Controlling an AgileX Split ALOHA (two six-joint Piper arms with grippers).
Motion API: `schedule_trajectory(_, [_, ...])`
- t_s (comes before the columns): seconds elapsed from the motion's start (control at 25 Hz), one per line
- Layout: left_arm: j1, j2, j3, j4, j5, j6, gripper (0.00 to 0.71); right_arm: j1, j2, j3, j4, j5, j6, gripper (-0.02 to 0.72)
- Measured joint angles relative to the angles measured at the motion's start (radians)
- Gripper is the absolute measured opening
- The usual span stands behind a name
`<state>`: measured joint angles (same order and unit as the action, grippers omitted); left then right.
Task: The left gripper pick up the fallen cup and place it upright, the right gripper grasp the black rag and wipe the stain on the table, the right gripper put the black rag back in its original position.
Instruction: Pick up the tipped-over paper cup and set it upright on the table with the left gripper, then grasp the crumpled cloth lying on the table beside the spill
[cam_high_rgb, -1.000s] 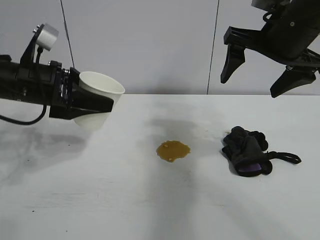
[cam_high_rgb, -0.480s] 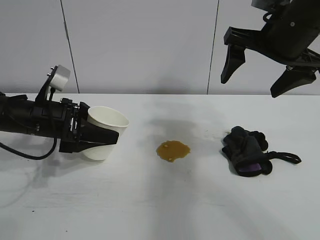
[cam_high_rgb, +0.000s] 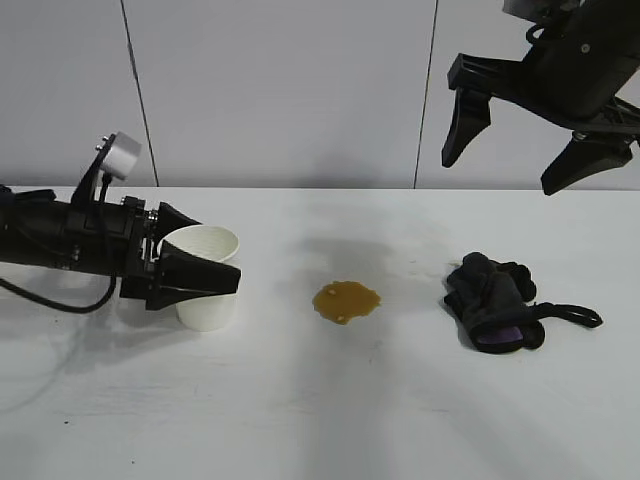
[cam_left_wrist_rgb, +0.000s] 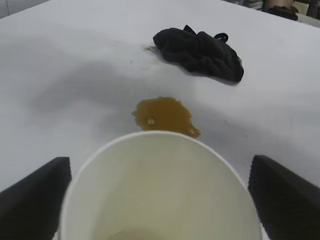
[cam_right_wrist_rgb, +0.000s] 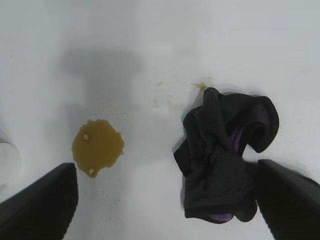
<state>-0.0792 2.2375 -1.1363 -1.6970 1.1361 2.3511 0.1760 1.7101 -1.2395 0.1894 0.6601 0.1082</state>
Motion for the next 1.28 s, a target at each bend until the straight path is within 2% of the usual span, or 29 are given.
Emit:
schedule_trajectory(0.12, [-0.002, -0.129, 0.000, 0.042, -0.075, -0.238, 0.693, 0.000, 0.000, 0.000, -0.006, 0.001, 0.000, 0.661])
schedule_trajectory(0.24, [-0.028, -0.275, 0.000, 0.165, -0.300, -0.542, 0.693, 0.000, 0.000, 0.000, -0.007, 0.003, 0.000, 0.661])
schedule_trajectory(0.36, [-0.059, -0.380, -0.008, 0.339, -0.461, -0.942, 0.693, 0.000, 0.000, 0.000, -0.007, 0.003, 0.000, 0.661])
schedule_trajectory(0.44, [-0.077, -0.411, -0.036, 0.480, -0.491, -1.206, 0.693, 0.000, 0.000, 0.000, -0.007, 0.001, 0.000, 0.661])
schedule_trajectory(0.6, [-0.132, -0.418, -0.107, 0.777, -0.518, -1.597, 0.693, 0.000, 0.000, 0.000, -0.003, -0.001, 0.000, 0.661])
schedule_trajectory(0.72, [-0.151, -0.418, -0.153, 0.963, -0.513, -1.841, 0.693, 0.000, 0.005, 0.000, -0.068, 0.024, 0.036, 0.661])
schedule_trajectory(0.84, [-0.152, -0.418, -0.177, 1.100, -0.508, -1.988, 0.693, 0.000, 0.041, 0.000, -0.177, 0.066, 0.115, 0.661])
schedule_trajectory(0.92, [-0.154, -0.418, -0.179, 1.159, -0.503, -2.043, 0.693, 0.000, 0.078, 0.000, -0.223, 0.087, 0.138, 0.661])
schedule_trajectory(1.12, [-0.188, -0.418, -0.180, 1.190, -0.486, -2.073, 0.693, 0.000, 0.144, 0.000, -0.238, 0.092, 0.152, 0.636])
schedule_trajectory(1.28, [-0.206, -0.418, -0.180, 1.189, -0.484, -2.076, 0.693, 0.000, 0.183, 0.000, -0.244, 0.047, 0.152, 0.620])
